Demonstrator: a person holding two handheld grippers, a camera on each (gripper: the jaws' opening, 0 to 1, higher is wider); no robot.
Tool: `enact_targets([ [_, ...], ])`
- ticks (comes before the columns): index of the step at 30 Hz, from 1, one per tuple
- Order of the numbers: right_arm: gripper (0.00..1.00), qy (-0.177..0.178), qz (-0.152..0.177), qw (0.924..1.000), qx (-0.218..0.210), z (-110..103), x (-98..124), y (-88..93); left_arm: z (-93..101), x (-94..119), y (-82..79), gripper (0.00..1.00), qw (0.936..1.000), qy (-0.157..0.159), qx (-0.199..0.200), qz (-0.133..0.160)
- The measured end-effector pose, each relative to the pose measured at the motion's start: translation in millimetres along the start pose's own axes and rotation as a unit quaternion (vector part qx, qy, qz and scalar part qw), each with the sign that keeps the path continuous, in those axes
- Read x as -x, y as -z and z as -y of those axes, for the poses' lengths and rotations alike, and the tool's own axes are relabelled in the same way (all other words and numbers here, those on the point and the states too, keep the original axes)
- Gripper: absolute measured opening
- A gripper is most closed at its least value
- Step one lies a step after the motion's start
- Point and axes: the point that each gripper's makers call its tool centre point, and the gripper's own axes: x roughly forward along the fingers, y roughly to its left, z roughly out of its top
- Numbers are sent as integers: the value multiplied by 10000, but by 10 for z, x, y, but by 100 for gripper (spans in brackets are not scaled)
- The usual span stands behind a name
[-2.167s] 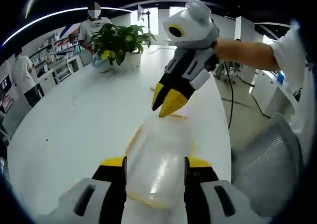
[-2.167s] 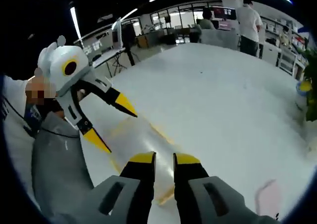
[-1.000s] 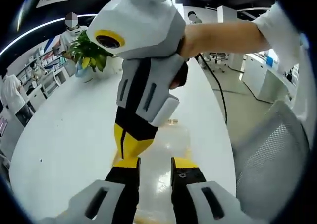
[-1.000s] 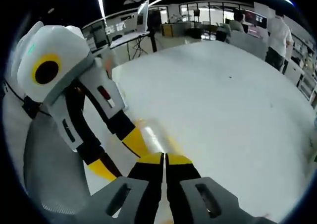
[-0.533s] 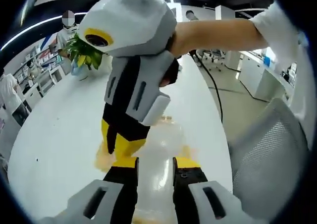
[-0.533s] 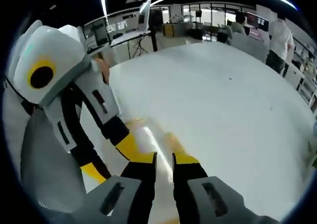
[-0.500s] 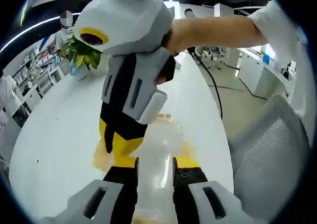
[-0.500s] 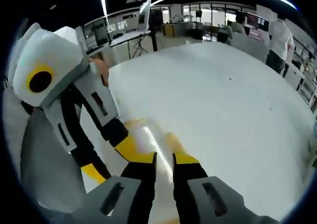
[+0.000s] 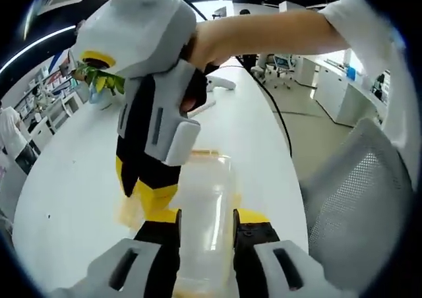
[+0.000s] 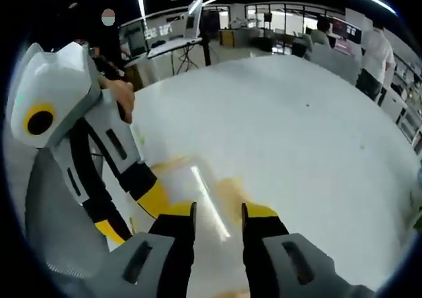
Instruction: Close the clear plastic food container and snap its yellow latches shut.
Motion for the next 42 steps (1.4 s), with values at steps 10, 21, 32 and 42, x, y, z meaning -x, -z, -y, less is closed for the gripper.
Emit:
enact_targets([
  [10, 30, -550, -194, 9973, -437, 29, -56, 54, 11, 24, -12, 27, 9999, -73, -130, 40],
  [21, 30, -1192, -726, 9900, 199, -11, -61, -42, 101, -54, 123, 43, 9838, -301, -1694, -510],
  [32, 27, -1430, -920, 9853, 172, -29, -121, 8, 84, -56, -6, 36, 9831, -344, -1770, -315],
  [42, 28, -1671, -859, 9820, -189, 20, -128, 34, 92, -133, 65, 37, 9780, -392, -1995, -464],
])
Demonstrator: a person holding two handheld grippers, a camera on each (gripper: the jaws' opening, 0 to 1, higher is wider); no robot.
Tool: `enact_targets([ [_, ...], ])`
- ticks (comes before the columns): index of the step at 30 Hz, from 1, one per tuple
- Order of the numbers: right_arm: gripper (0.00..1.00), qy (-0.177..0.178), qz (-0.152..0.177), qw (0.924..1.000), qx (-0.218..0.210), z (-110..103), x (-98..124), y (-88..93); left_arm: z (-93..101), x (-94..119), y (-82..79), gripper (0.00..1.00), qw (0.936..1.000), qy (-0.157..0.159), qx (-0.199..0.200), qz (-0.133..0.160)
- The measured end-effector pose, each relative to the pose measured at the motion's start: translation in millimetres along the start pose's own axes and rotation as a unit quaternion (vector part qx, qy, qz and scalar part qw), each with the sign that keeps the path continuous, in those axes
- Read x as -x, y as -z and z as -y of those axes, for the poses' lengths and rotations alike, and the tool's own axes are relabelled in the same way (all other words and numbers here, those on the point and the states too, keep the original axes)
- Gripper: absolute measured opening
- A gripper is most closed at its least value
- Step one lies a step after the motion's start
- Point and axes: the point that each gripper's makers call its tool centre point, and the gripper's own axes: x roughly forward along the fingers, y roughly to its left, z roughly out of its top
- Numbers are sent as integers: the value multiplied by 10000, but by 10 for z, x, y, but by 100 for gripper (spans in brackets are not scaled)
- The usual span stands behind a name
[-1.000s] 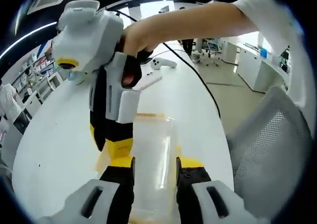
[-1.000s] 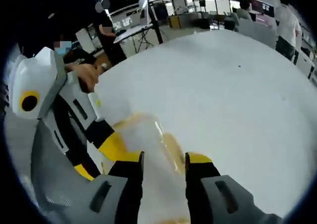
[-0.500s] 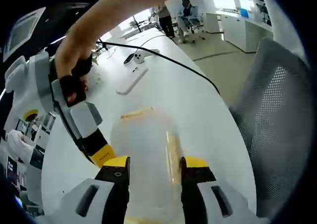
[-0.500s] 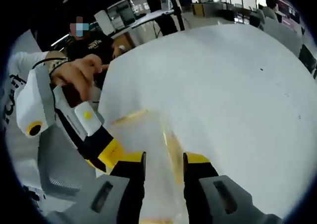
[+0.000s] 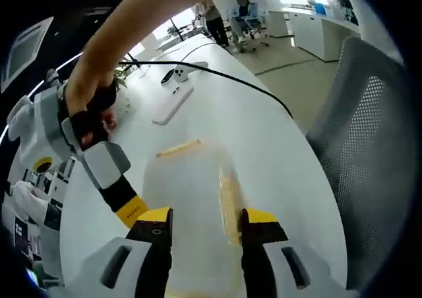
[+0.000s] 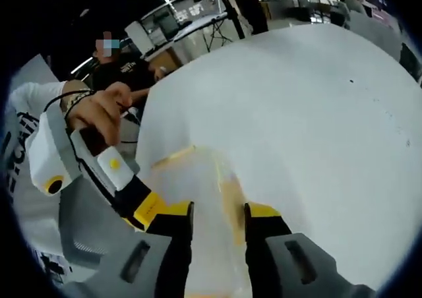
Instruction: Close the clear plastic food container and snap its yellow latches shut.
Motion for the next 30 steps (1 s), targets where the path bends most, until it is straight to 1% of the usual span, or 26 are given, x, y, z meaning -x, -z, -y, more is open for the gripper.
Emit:
enact_targets([
  [6, 30, -172, 16, 9996, -223, 8, -21, 15, -4, -10, 0, 37, 10000, -39, 45, 47],
  [10, 36, -249, 39, 9985, -491, 46, -39, 38, -7, -12, 0, 37, 9999, -72, 93, 93],
  [12, 39, -229, 28, 9987, -445, 43, -51, 37, -12, -14, -2, 37, 9998, -77, 146, 115],
  [13, 40, -261, 25, 9990, -365, 17, -73, 33, -14, -14, -3, 37, 9997, -75, 203, 128],
  [14, 37, -332, -18, 9988, -351, -17, -84, 38, -10, -13, -2, 36, 9997, -52, 222, 127],
  [17, 36, -336, -12, 9992, -204, -3, -65, 17, -13, -12, -5, 36, 9996, -63, 228, 144],
  [25, 35, -359, -28, 9991, -219, -1, -74, 11, -8, -26, -3, 36, 9995, -108, 258, 129],
  [30, 33, -428, -27, 9988, -237, 0, -76, 23, -9, -27, 0, 36, 9993, -129, 297, 193],
])
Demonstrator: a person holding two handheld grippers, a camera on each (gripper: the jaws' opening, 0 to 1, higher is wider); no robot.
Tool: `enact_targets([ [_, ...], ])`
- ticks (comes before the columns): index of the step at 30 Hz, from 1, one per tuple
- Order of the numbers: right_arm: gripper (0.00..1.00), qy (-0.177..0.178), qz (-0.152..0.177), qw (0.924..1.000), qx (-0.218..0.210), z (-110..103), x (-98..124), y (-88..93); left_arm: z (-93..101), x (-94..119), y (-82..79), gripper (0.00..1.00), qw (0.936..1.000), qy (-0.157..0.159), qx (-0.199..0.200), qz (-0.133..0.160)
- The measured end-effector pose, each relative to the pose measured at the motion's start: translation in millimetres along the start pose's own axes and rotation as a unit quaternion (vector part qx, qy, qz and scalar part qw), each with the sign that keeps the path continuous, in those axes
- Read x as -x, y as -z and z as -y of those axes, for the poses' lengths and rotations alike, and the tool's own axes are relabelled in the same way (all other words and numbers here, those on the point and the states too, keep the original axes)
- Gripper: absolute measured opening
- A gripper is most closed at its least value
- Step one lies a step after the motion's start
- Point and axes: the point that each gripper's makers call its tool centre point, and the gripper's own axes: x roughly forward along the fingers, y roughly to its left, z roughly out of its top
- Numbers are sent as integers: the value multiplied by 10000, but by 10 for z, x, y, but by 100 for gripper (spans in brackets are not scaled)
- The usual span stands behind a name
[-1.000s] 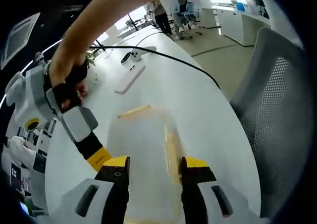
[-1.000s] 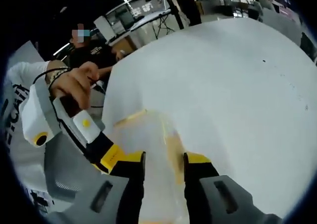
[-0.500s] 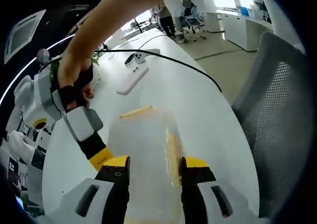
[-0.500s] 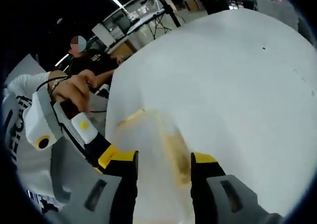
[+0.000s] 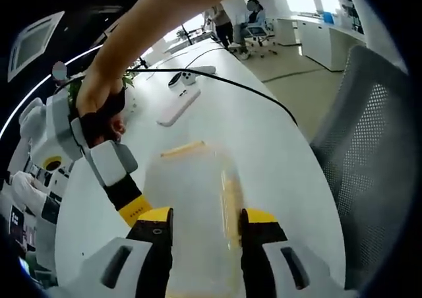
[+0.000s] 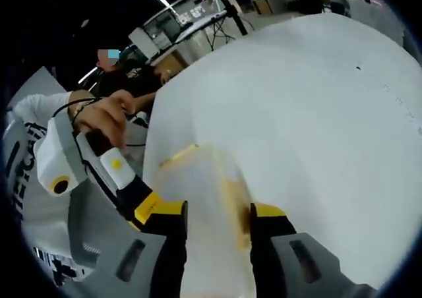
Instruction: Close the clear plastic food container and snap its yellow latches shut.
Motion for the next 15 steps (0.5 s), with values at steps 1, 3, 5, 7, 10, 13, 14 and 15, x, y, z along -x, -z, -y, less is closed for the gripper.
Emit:
enact_targets([
  [1, 33, -5, -7, 10000, 12, 0, 0, 0, 0, -1, 0, 36, 10000, -3, 11, -11],
  [3, 33, -13, -28, 10000, 36, 2, -2, -3, 1, -7, -3, 36, 10000, -13, -2, -55],
  [5, 32, -15, -41, 10000, 57, 1, -4, -3, 4, -9, -1, 36, 10000, -36, -20, -77],
  [7, 32, -18, -50, 9999, 96, -3, -5, -2, 3, -9, 2, 36, 10000, -51, -16, -80],
  [10, 31, -19, -62, 9999, 108, -17, -8, 7, 0, -9, 3, 36, 9999, -48, -21, -87],
  [13, 30, -32, -50, 9999, 127, -1, -7, 1, 1, -11, 5, 35, 9999, -48, -37, -93],
  [14, 30, -33, -35, 9999, 129, -10, -8, 6, 1, -11, 5, 35, 9999, -50, -60, -97],
  [15, 29, -40, -7, 9999, 129, -12, -4, 10, 0, -11, 5, 35, 9999, -50, -61, -97],
])
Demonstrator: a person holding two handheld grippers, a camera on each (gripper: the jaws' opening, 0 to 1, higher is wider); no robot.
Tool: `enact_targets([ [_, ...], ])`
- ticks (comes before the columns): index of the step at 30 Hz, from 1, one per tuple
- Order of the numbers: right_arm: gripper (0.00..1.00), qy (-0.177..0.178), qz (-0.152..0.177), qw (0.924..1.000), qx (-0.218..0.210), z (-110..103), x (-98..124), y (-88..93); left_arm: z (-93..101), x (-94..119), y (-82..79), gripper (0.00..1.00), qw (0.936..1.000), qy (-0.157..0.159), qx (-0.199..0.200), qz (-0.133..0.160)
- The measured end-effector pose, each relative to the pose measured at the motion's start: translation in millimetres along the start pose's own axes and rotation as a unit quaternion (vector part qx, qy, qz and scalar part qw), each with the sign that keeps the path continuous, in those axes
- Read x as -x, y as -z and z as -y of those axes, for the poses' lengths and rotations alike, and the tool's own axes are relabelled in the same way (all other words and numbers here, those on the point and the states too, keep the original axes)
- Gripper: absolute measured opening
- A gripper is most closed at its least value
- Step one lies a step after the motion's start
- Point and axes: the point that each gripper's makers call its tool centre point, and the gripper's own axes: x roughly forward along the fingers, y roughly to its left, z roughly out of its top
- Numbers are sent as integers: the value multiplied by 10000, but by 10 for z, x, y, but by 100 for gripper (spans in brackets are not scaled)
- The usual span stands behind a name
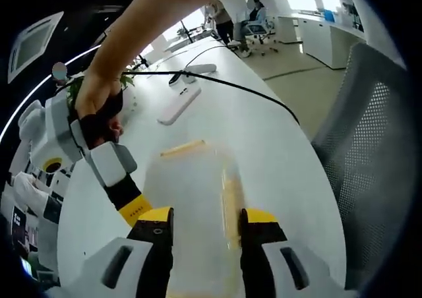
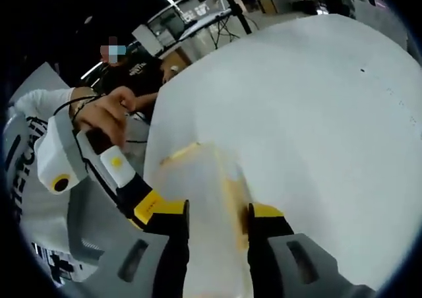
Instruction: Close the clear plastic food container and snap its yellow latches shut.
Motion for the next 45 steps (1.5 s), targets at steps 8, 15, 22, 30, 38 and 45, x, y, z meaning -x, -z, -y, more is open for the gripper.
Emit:
enact_targets([
  [8, 27, -56, 3, 10000, 59, -29, -6, 7, 1, -5, 0, 35, 10000, -21, -47, -28],
  [15, 25, -156, 23, 9999, 52, -78, -15, 33, 15, -4, -4, 35, 9999, -11, -117, -35],
  [22, 28, -67, 84, 9996, 274, -91, -3, 17, 17, -5, -7, 35, 9999, -55, -115, -75],
  [30, 25, 486, -140, 9947, 895, -110, 46, -32, -6, -19, 0, 35, 9998, -91, -169, -106],
  [38, 26, 618, -55, 9975, 344, -74, 65, 12, -29, -15, 17, 33, 9996, -151, -181, -154],
  [45, 24, 516, 112, 9982, 274, -95, 59, 41, -10, -146, 14, 31, 9985, -290, -391, -243],
])
